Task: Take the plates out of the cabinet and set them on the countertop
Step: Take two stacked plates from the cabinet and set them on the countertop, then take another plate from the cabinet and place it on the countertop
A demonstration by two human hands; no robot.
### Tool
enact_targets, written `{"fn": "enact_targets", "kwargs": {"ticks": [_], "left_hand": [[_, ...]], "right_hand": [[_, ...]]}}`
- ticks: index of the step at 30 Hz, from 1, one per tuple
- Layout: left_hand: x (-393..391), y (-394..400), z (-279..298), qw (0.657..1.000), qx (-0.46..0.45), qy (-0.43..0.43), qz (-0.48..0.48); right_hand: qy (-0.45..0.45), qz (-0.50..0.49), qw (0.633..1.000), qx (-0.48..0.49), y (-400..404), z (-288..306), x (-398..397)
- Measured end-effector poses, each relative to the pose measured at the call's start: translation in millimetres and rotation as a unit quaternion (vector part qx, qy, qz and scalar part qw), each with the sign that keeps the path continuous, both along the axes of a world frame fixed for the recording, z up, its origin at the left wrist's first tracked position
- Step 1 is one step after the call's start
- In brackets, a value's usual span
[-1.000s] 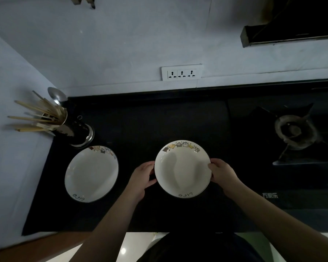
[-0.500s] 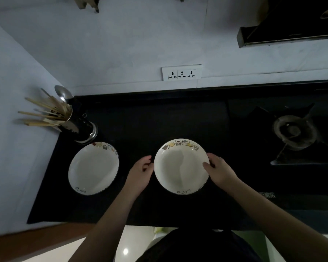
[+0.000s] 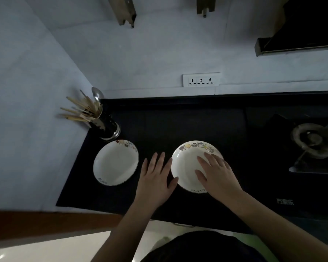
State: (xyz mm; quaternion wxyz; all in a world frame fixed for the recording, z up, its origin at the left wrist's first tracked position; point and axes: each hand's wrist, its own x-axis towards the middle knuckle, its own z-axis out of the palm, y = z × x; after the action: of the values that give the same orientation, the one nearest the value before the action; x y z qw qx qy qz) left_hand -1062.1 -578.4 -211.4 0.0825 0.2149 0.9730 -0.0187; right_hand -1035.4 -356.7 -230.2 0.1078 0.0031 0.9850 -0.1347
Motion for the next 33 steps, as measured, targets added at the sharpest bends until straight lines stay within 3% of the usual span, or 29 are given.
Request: {"fn": "enact_targets", "kwargs": {"ticks": [11,18,25,33], "left_hand": [[32.1,-107.1,27.9,0.998,0.025,0.043,0.038],[59.2,-158.2,30.1,0.998,0.06,0.027,-0.01],[73.2,-138.7,46.9,0.988,0.067,0.034,-0.136],[107.0,-62.8,57.1,0.955,0.073,0.02,-0.287]], "right_hand": [[0.039,0.016,0.999,0.016,-90.9,38.4,33.0],[0.084,-0.069,0.991,0.078,-155.6,57.1,86.3],[0.081,-0.177,0.978,0.08,-152.1,65.8,160.1],[0.071,-0.349,0.93,0.088,-114.5,75.5,281.1]]}}
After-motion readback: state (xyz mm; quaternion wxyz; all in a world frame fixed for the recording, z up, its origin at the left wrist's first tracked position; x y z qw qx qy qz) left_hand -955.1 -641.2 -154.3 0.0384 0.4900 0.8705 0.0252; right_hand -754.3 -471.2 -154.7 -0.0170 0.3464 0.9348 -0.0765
